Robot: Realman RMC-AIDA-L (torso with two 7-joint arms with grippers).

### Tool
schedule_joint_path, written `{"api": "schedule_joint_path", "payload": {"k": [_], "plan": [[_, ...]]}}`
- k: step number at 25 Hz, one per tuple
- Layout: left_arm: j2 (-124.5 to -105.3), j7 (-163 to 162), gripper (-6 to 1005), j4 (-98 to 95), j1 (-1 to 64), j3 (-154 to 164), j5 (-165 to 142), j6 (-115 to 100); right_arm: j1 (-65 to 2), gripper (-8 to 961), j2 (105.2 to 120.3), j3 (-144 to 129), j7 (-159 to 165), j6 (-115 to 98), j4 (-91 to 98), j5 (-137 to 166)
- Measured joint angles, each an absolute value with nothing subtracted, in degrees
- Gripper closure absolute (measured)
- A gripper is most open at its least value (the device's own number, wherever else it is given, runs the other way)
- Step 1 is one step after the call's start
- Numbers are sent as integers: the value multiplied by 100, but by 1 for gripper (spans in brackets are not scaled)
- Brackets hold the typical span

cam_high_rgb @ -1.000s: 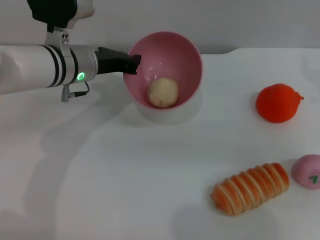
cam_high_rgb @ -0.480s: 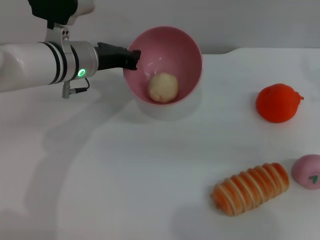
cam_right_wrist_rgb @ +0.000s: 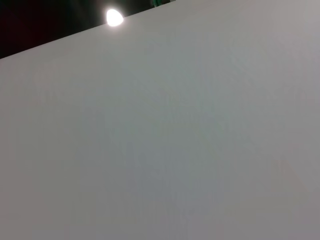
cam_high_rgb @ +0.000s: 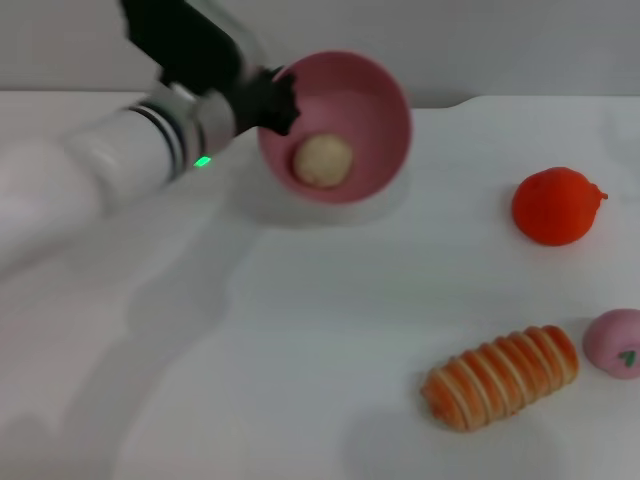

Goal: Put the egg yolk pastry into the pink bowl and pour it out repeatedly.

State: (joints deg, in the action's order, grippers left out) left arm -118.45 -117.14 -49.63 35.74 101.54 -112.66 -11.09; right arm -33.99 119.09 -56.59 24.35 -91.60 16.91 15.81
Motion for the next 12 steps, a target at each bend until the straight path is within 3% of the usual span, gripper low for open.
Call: {"api": "schedule_joint_path", "payload": {"k": [12], "plan": [[-11839, -11742, 886, -5400, 3547, 12480, -11757, 2255, -3371, 259, 11909, -5629, 2435, -9200, 1633, 1581]]}}
